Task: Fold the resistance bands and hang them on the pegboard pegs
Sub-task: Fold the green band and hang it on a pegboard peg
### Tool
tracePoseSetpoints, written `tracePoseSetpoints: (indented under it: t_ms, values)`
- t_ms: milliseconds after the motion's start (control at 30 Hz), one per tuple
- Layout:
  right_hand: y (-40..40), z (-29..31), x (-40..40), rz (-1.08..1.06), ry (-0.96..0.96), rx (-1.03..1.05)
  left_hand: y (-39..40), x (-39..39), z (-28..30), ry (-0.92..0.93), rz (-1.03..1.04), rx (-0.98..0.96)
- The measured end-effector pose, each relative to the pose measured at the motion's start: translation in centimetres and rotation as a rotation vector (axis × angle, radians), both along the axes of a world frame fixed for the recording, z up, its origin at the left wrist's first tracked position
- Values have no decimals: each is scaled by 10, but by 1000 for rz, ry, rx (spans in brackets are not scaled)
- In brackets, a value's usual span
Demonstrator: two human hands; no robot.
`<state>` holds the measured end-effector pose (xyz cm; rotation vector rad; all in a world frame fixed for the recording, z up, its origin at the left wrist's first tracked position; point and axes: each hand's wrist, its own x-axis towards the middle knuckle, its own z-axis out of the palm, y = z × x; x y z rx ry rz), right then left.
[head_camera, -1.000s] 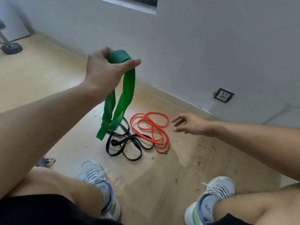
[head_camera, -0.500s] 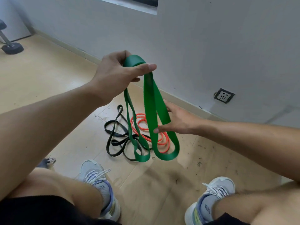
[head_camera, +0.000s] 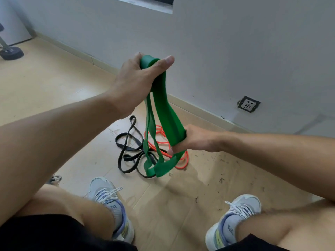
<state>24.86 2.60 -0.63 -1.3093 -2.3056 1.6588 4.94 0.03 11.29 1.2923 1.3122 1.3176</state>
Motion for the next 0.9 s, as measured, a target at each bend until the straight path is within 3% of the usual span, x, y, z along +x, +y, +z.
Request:
tracePoseSetpoints:
  t_ms: [233,333,433,567,733,900]
  values:
    - [1,-29,8,186,-265,45,1,-2,2,59,129,-38]
    - [-1,-44,21,220,-352,26,0,-7,5,389,147,-21]
    - [0,-59,40,170,-452,25,-10,-7,4,802,18,1]
    - [11,-59,59,-57,-566,-1,-10,-13,-3,925,-30,18]
    - [26,-41,63,-619,-221,-355,2,-27,-7,858,183,94]
    - [34,-33,64,-723,81,-471,6,-43,-22,917,229,57]
